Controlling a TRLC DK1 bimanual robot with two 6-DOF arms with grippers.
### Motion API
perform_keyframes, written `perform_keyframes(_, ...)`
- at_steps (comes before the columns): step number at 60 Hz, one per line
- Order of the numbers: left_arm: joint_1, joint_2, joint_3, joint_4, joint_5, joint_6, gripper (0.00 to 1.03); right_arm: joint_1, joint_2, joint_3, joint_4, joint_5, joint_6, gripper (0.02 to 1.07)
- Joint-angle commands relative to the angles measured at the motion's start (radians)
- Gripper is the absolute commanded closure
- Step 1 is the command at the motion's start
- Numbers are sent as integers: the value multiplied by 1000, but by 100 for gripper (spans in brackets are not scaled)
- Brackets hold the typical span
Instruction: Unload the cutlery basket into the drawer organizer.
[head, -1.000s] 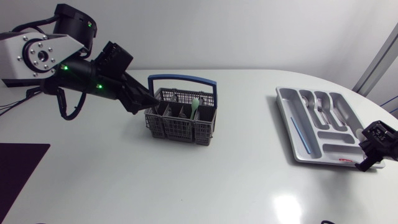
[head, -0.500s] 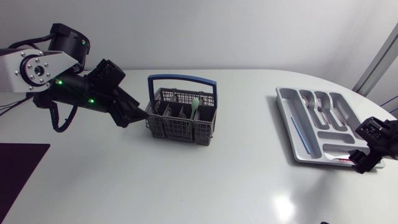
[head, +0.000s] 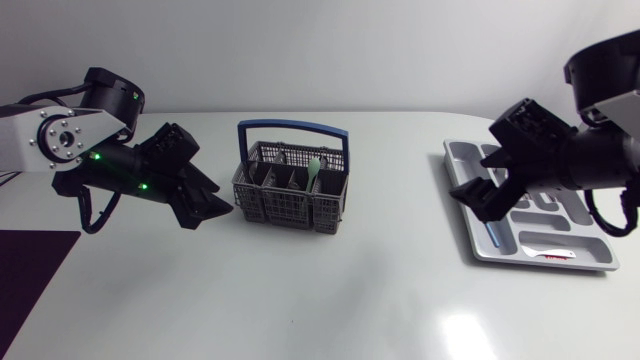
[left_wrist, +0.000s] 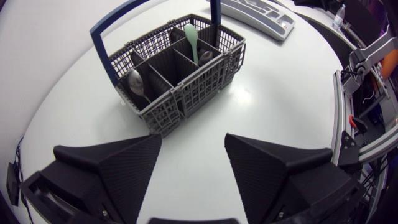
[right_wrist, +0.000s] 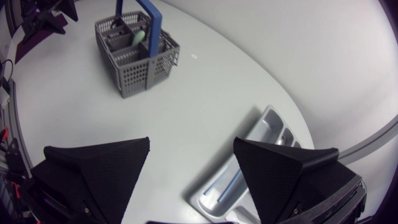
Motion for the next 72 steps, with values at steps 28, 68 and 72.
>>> perform_keyframes(28, -51, -59, -140, 89, 12, 133, 32, 395, 398, 270, 132, -1, 360, 18)
perform_keyframes(68, -71, 2, -148, 158, 107, 211, 32, 469, 717, 535, 120, -33, 479, 31)
perform_keyframes(72, -68, 15, -144, 161, 113, 216, 32, 476, 731, 546, 118, -35, 488, 31)
